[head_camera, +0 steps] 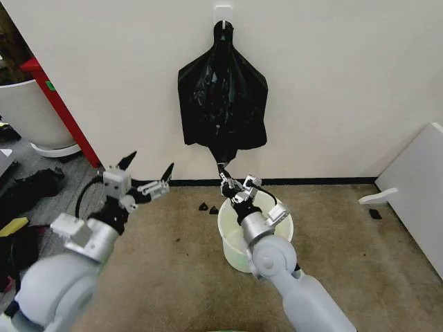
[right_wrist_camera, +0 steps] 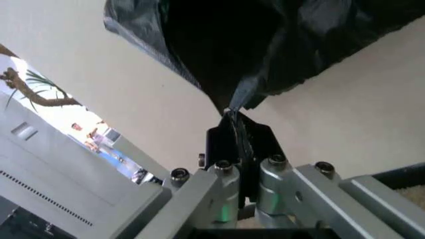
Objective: Place the garbage bag over the trash bin.
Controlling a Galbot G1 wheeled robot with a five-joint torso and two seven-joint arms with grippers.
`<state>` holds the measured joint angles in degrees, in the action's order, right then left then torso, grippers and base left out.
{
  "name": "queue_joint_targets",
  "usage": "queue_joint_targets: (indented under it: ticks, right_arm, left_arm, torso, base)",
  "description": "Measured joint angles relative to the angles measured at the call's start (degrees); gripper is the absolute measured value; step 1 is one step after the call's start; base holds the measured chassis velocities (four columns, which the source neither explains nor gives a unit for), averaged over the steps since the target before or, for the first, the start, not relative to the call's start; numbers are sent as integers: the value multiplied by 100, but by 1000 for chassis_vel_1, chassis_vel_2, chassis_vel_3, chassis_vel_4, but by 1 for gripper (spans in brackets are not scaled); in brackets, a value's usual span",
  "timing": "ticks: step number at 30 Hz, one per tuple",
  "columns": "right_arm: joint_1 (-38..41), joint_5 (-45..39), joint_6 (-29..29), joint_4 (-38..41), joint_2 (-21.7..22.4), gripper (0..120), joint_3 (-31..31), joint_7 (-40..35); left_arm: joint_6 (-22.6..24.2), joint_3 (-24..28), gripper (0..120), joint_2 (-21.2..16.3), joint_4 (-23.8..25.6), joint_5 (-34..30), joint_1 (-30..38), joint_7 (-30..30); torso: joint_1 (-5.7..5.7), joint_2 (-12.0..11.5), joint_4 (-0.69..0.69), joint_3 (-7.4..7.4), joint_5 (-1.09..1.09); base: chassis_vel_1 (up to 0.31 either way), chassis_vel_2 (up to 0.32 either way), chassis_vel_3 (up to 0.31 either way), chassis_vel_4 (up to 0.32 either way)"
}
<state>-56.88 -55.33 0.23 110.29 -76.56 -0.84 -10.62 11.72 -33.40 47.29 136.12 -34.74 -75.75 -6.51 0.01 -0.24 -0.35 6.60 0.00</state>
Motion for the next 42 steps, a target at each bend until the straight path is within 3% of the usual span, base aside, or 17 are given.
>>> queue_joint_targets:
  ticks: [7, 12, 14, 21, 27, 28, 35, 42]
  right_arm:
    - [254, -33, 2, -112, -42, 0, -5, -4]
    - [307, -16, 0, -178, -51, 0, -9, 8]
    - [307, -11, 0, -178, -51, 0, -14, 9]
    - [351, 15, -4, -158, 50, 0, -63, 17]
    - [398, 15, -4, -163, 48, 0, -83, 18]
    - [455, 15, -5, -211, 15, 0, -106, 18]
    - [463, 14, 0, -228, -10, 0, -122, 17]
    - [450, 10, 3, -218, 19, 0, -107, 16]
  left_arm:
    - [162, 378, 100, -301, -439, -131, 996, -32]
    - [399, 1060, 100, -398, -893, -176, 2164, -188]
    - [452, 1164, 100, -400, -953, -176, 2336, -236]
    - [940, 2547, 100, -277, -1482, -218, 3856, -790]
    - [1114, 2952, 100, -201, -1577, -255, 4226, -983]
    - [1459, 3523, 100, -78, -1739, -321, 4825, -1229]
    - [1982, 3784, 100, 26, -1891, -82, 5217, -1307]
    - [2072, 3998, 100, 12, -1840, 38, 5344, -1035]
  torso:
    - [0, 0, 1, 0, -1]
    - [0, 0, 0, 0, 0]
    - [0, 0, 0, 0, 0]
    - [0, 0, 0, 0, -3]
    - [0, 0, 0, 0, 2]
    - [0, 0, 0, 0, 2]
    - [0, 0, 1, 0, -1]
    - [0, 0, 1, -1, 0]
  base:
    - [0, 0, 0, 0]
    - [0, 0, 0, 0]
    - [0, 0, 0, 0]
    - [0, 0, 0, 0]
    - [0, 0, 0, 0]
    - [0, 0, 0, 0]
    - [0, 0, 0, 0]
    - [0, 0, 0, 0]
